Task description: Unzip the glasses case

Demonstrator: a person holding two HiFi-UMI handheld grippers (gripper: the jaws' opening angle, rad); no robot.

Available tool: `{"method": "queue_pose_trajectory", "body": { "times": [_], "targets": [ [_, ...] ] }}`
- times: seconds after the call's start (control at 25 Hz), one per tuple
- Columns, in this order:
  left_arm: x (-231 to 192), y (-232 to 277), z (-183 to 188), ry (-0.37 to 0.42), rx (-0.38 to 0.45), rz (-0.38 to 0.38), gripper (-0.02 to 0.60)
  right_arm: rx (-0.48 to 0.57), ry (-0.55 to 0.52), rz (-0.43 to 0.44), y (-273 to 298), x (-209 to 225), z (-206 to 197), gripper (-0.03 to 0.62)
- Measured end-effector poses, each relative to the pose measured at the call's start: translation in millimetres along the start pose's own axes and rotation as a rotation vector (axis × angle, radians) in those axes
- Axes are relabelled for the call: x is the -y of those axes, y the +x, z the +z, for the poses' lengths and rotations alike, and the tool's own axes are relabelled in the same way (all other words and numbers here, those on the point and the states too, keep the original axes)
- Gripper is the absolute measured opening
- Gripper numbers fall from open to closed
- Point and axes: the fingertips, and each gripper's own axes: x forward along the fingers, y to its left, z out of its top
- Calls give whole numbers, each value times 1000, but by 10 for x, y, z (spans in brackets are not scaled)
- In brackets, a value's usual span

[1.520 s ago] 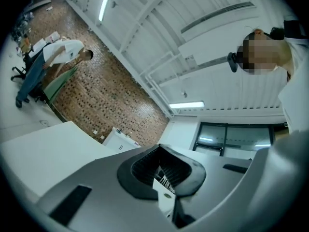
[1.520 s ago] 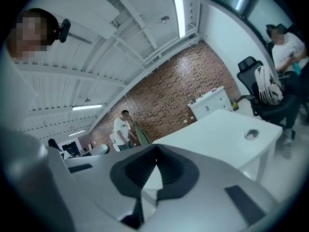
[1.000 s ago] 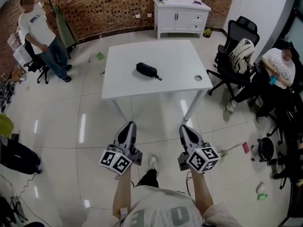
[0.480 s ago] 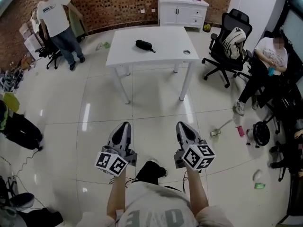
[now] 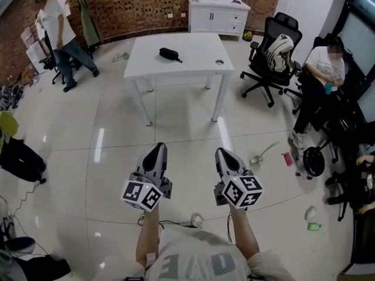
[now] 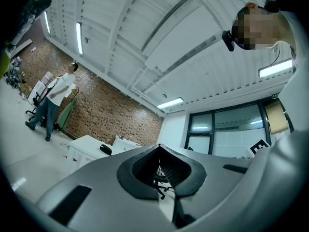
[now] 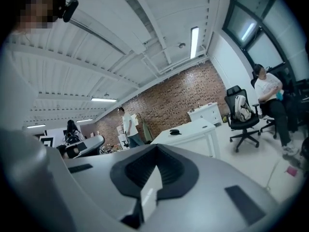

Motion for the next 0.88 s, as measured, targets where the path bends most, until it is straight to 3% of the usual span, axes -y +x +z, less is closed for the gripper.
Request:
{"method": "queue_pose_trajectory", "body": {
  "times": [0.28,0.88],
  "targets": [
    [301,-65,-107,-28,-50,-2,3,23,-63,17,-308,-159,74,2],
    [430,-246,-37,-66,-38,2,3,34,-107,56,-512,-401,147,2]
  ]
}}
